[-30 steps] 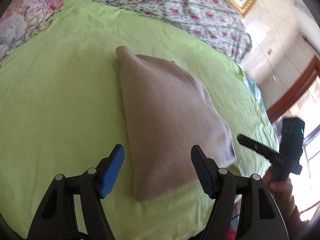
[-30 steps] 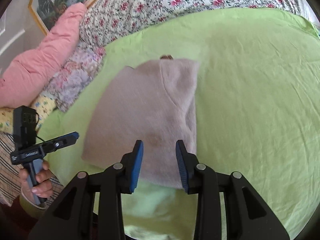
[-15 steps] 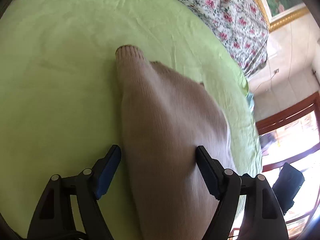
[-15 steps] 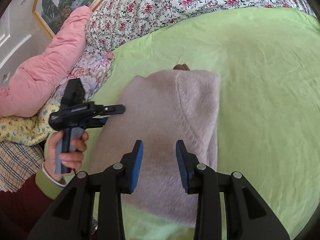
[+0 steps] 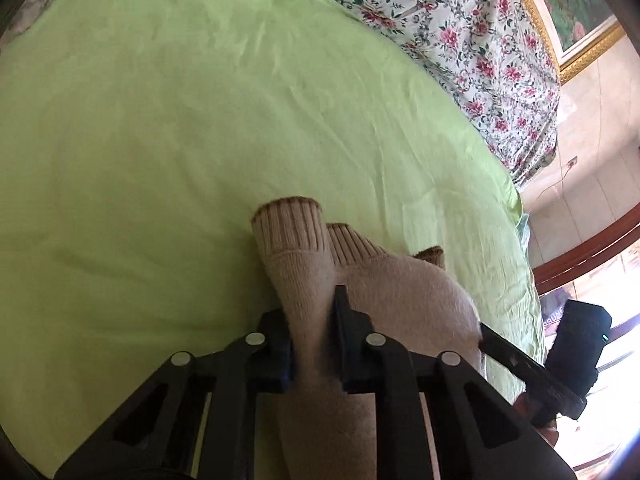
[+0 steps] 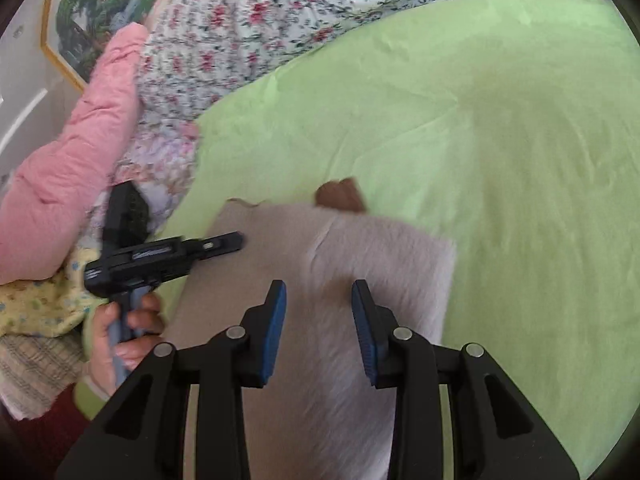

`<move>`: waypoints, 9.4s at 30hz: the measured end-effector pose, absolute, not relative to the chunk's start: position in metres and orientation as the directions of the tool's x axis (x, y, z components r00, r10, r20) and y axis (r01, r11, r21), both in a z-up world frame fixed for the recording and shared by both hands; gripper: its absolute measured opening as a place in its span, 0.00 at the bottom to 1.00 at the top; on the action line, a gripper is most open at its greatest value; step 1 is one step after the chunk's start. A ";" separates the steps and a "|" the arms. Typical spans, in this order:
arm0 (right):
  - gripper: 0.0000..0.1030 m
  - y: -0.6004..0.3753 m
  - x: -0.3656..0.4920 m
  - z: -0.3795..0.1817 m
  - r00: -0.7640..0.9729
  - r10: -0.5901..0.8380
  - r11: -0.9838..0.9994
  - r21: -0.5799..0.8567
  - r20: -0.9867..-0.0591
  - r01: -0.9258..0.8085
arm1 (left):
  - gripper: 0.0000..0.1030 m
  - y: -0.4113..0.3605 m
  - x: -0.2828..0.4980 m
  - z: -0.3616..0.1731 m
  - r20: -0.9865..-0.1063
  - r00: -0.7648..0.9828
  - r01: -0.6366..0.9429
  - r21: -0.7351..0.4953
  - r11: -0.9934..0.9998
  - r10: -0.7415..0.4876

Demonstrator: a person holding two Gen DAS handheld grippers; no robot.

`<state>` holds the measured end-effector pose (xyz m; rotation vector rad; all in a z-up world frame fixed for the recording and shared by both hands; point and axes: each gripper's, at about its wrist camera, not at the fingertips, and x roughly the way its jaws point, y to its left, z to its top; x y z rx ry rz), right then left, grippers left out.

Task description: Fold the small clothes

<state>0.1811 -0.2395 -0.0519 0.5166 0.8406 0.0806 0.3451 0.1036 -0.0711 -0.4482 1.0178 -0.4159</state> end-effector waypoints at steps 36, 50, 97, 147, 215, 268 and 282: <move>0.45 -0.176 -0.007 -0.025 0.699 0.205 0.898 0.416 -0.685 0.145 | 0.57 0.097 0.071 -0.025 -0.685 0.617 0.166 -0.370 0.914 -0.389; 0.69 -0.141 -0.072 -0.028 0.716 0.100 0.950 0.281 -0.691 0.138 | 0.78 0.094 -0.022 -0.047 -0.705 0.660 0.194 -0.173 0.965 -0.260; 0.86 -0.132 -0.002 -0.028 0.709 0.107 0.979 0.196 -0.697 0.046 | 0.87 0.047 0.026 -0.044 -0.705 0.709 0.135 0.096 0.986 -0.028; 0.87 -0.146 0.040 -0.019 0.688 0.131 0.980 0.200 -0.714 0.021 | 0.89 0.027 0.051 -0.026 -0.728 0.684 0.109 0.032 0.993 -0.052; 0.87 -0.144 0.049 -0.016 0.692 0.148 0.975 0.222 -0.707 0.019 | 0.89 0.016 0.050 -0.022 -0.718 0.694 0.115 0.030 0.993 -0.058; 0.87 -0.148 0.049 -0.011 0.703 0.143 0.973 0.227 -0.696 0.027 | 0.89 0.019 0.061 -0.015 -0.705 0.708 0.111 0.043 0.993 -0.049; 0.87 -0.163 0.052 -0.010 0.709 0.143 0.970 0.240 -0.691 0.039 | 0.89 0.020 0.063 -0.010 -0.700 0.714 0.081 0.053 0.995 -0.021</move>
